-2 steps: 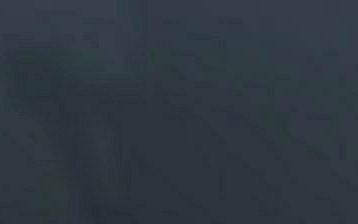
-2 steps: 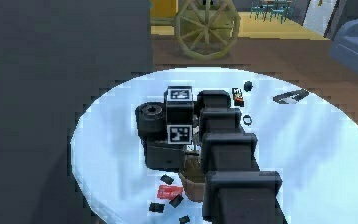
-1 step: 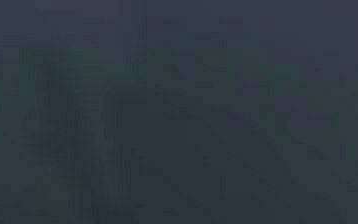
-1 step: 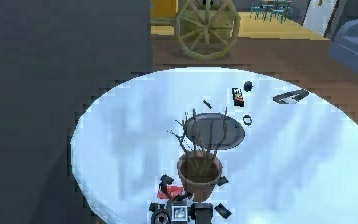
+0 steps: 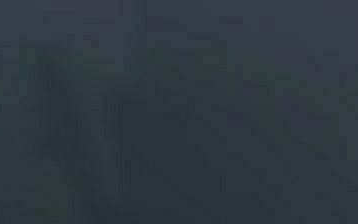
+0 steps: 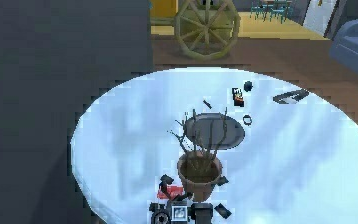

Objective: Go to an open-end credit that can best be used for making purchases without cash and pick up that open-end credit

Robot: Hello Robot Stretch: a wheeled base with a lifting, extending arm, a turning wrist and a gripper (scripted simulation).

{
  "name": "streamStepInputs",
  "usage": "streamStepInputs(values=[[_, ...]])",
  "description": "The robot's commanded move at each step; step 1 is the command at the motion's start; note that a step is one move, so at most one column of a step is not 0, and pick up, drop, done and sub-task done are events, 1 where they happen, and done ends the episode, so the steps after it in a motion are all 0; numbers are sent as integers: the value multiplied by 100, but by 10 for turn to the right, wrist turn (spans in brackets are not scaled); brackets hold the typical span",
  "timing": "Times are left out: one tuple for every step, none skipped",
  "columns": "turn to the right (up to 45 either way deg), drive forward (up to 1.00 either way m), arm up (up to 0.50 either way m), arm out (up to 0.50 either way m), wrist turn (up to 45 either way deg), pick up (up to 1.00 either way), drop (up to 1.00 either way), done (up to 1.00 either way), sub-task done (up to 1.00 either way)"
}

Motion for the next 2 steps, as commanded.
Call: streamStepInputs(values=[[0, 0, 10, 0, 0, 0, 0, 0, 0], [0, 0, 0, 0, 0, 0, 0, 100, 0]])
